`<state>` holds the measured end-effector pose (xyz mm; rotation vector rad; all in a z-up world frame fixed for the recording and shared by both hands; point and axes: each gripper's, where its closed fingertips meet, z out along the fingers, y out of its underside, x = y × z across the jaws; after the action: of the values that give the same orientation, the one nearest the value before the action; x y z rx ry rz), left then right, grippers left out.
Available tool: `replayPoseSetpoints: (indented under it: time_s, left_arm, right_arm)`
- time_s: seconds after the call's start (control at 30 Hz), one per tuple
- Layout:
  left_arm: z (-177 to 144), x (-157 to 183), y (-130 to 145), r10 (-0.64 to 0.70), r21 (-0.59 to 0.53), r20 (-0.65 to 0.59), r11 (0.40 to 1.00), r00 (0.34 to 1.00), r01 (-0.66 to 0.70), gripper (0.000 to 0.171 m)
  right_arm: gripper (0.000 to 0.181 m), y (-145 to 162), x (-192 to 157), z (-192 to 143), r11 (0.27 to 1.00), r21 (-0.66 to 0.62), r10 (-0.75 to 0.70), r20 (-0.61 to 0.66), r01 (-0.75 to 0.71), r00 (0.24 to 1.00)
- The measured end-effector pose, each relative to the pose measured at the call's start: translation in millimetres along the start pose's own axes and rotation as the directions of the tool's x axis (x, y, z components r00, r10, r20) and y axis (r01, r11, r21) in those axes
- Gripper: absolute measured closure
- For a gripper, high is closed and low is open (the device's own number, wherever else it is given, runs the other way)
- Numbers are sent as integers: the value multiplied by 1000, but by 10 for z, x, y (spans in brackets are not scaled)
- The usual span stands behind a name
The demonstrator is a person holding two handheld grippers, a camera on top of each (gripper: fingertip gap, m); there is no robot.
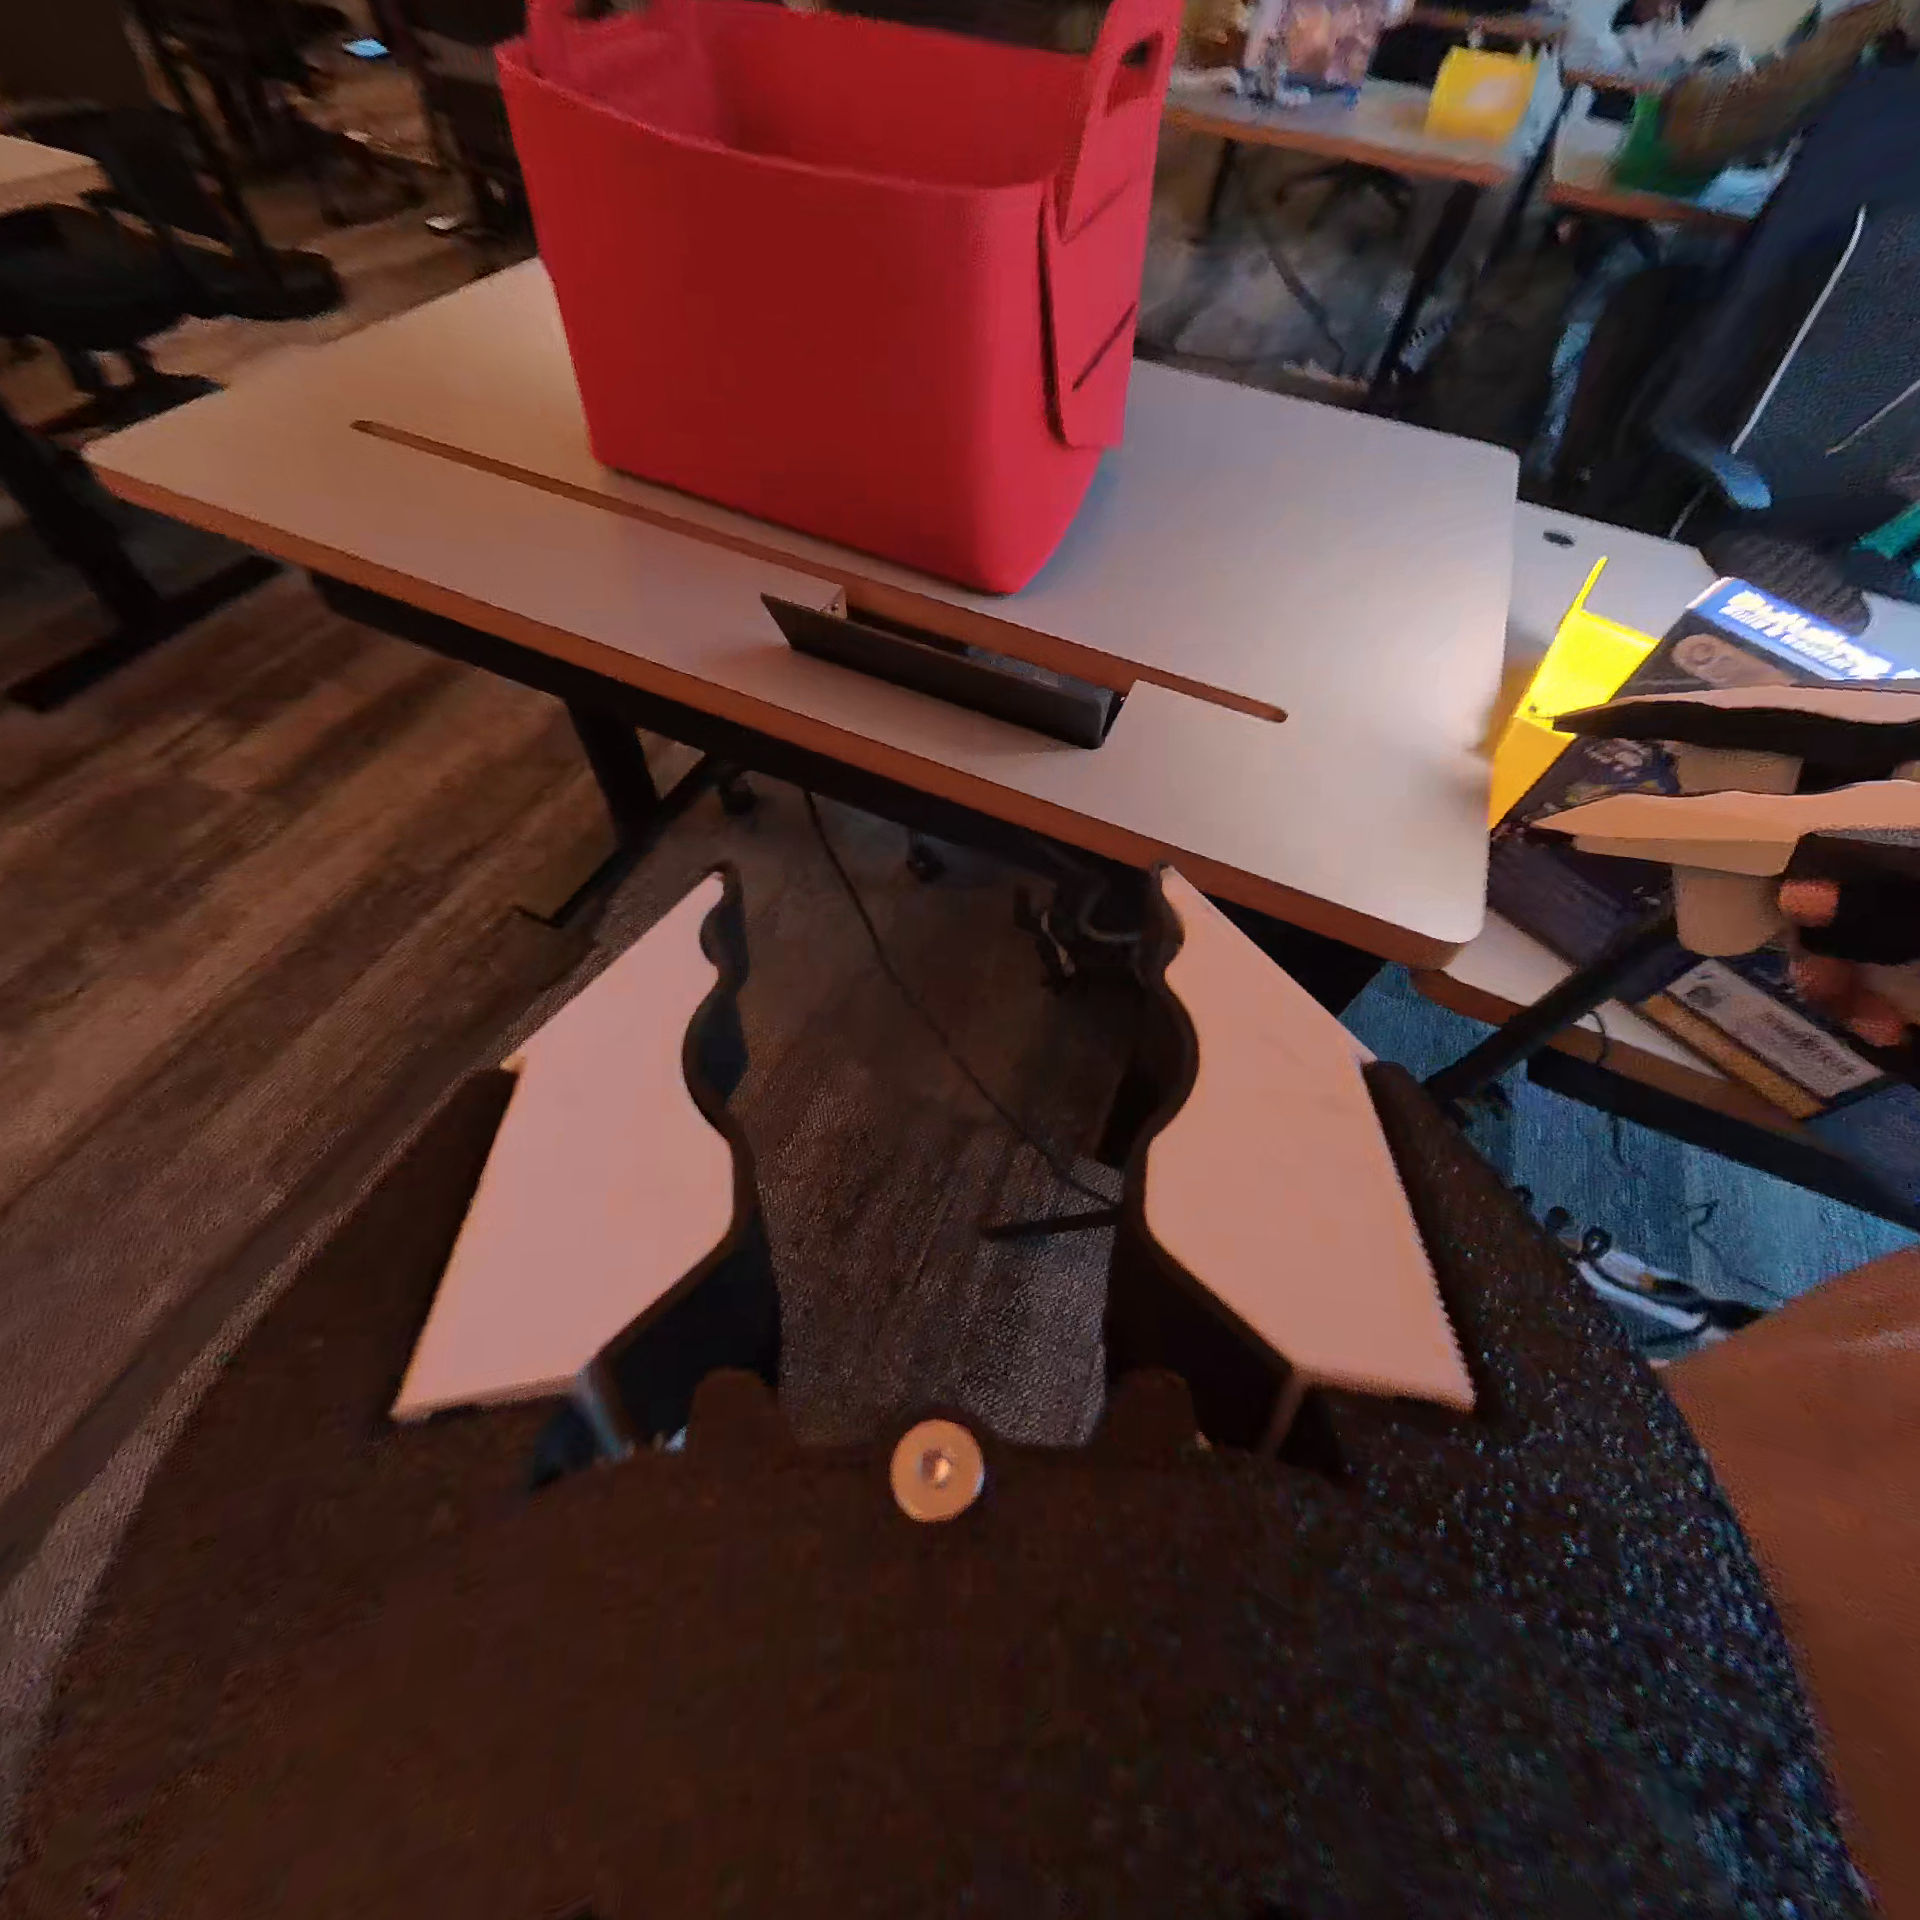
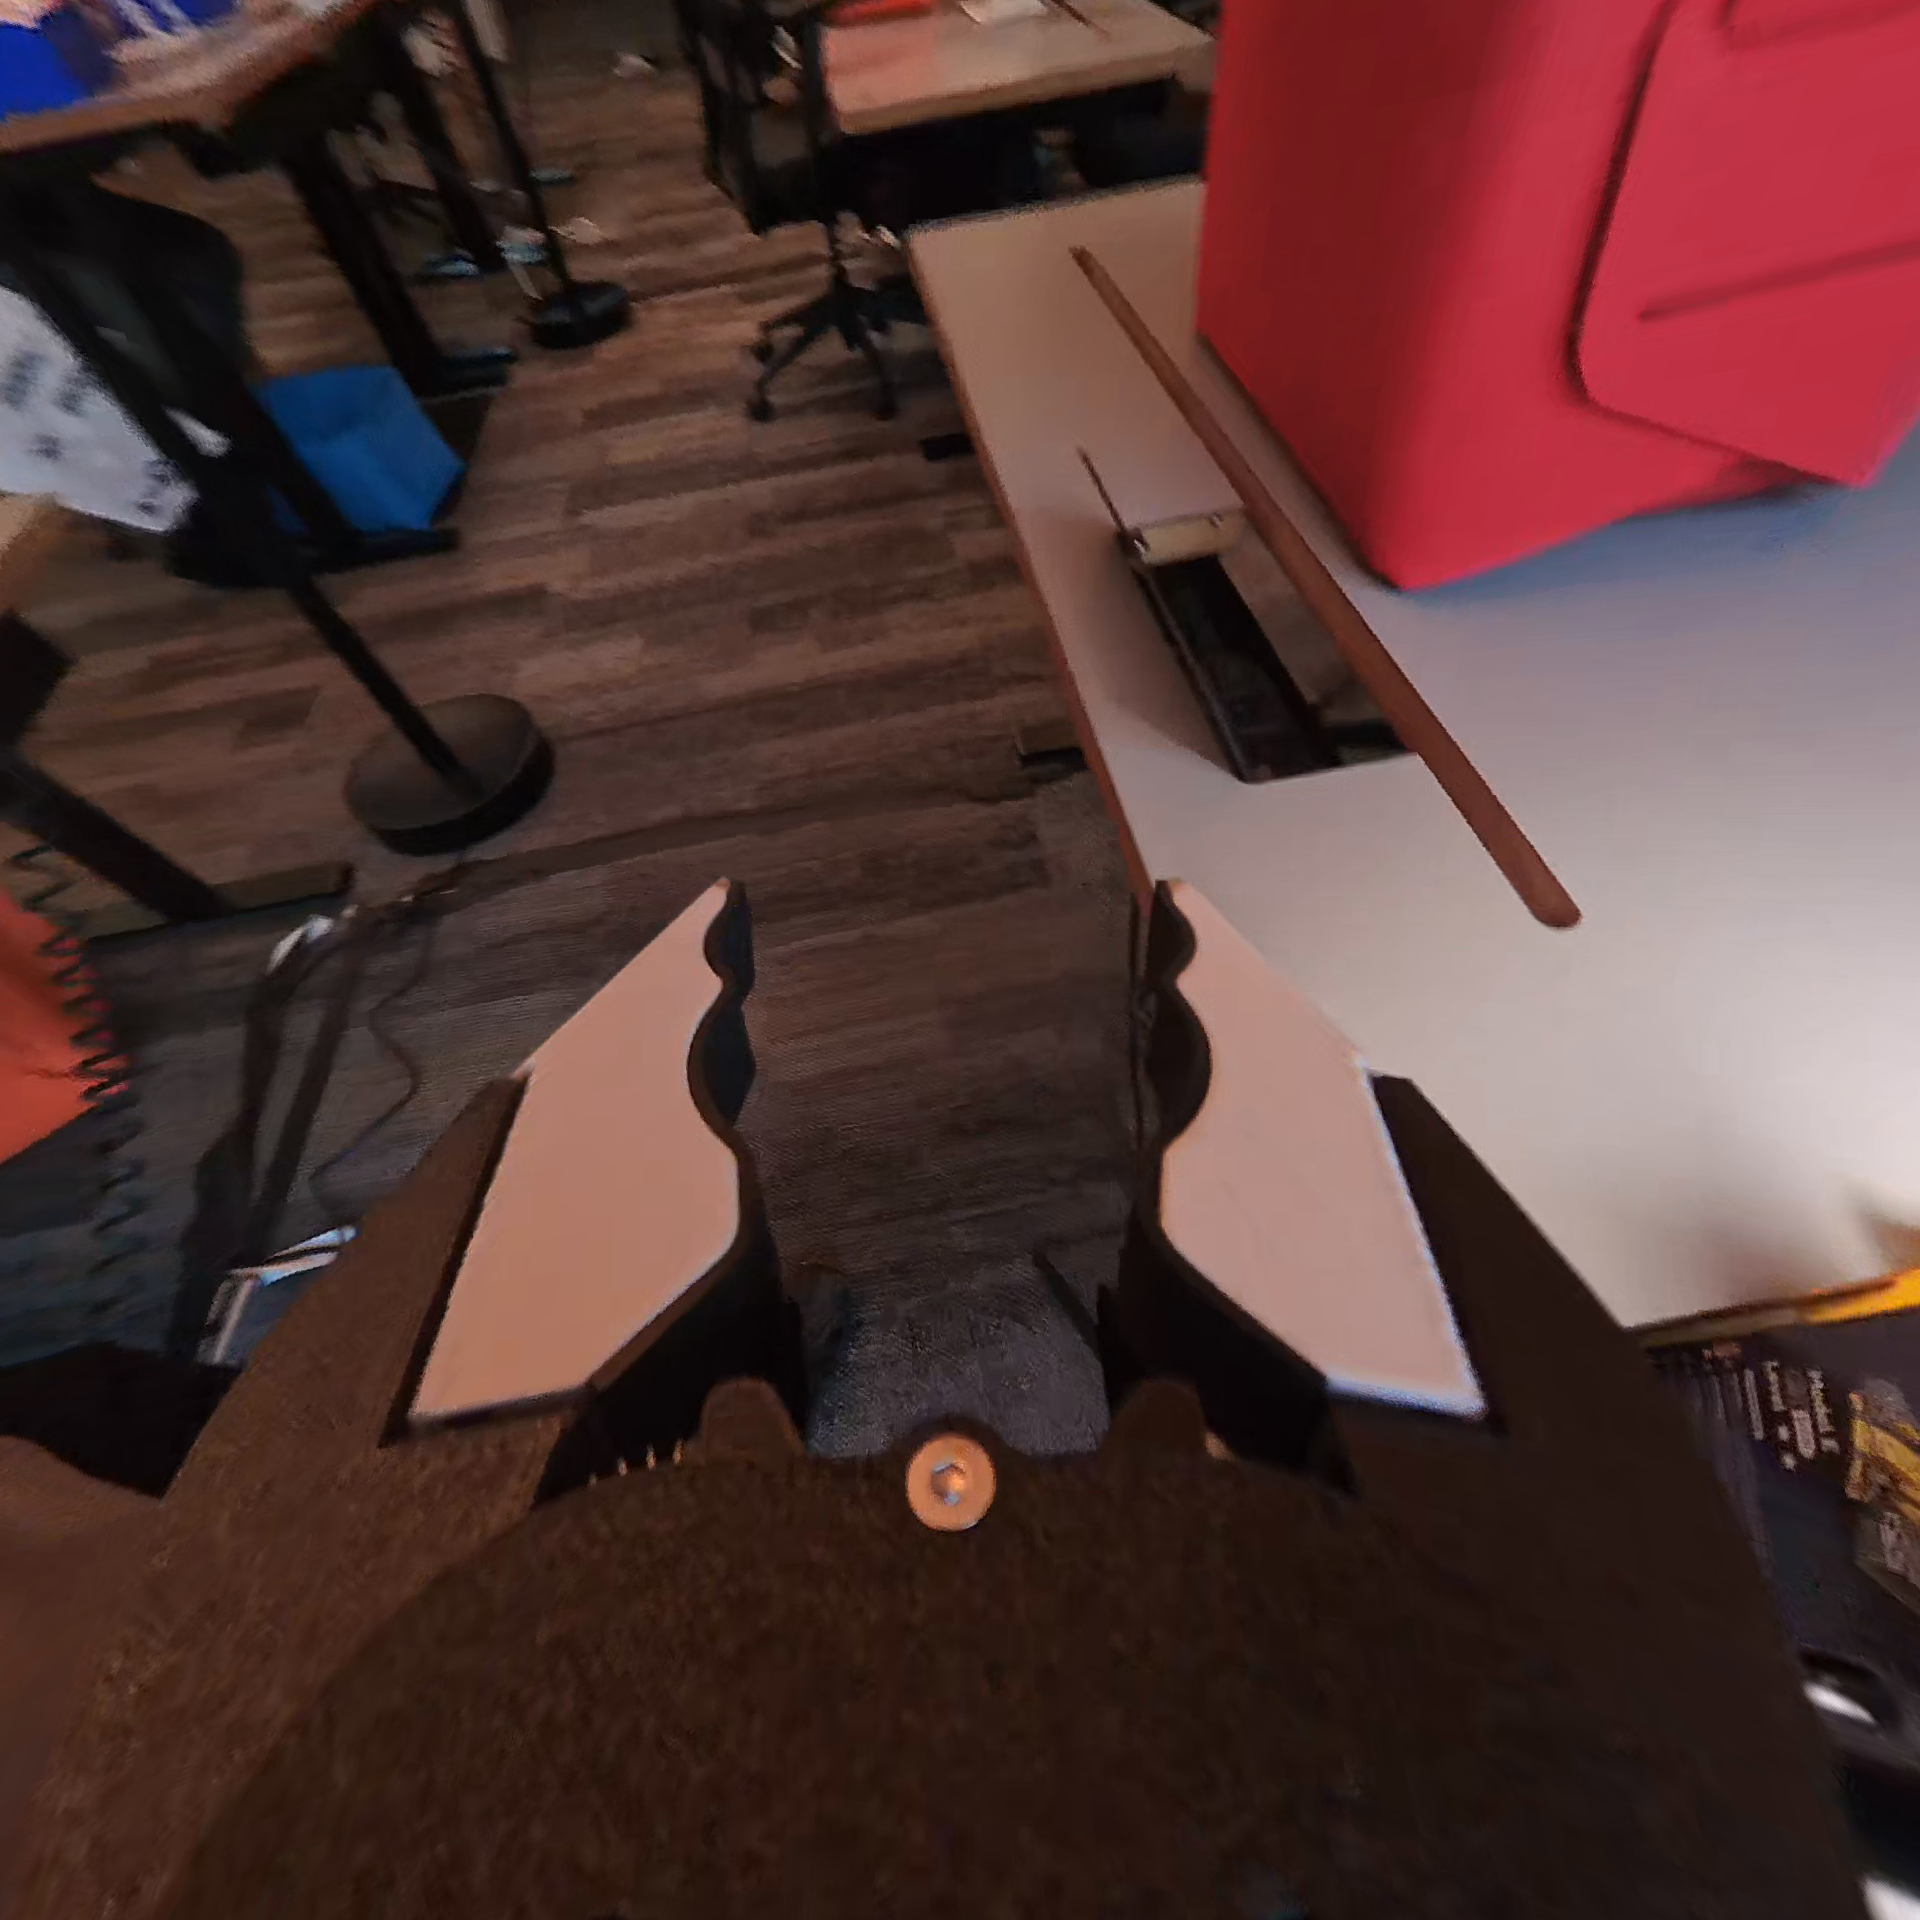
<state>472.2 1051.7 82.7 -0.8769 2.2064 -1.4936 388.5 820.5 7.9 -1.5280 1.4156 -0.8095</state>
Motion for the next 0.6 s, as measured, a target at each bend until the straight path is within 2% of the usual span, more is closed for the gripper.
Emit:
replayPoseSetpoints:
  time_s: [0.17,0.33,0.47,0.6]
  left_arm:
    - [1103,-461,-389,69,-56,-156,995,985,-79,88]
    - [2047,-492,-674,60,-79,-234,994,970,-81,85]
    - [2601,-357,-519,56,-140,-251,986,966,-93,86]
    - [2937,-208,-311,23,-205,-327,974,945,-95,88]
  right_arm:
    - [104,-95,388,555,991,-9,132,-142,-135,981]
    - [108,-41,749,881,980,-29,189,-186,-198,964]
    - [110,126,968,1106,963,-60,250,-160,-262,955]
    - [127,217,1173,1186,943,-71,308,-186,-325,933]
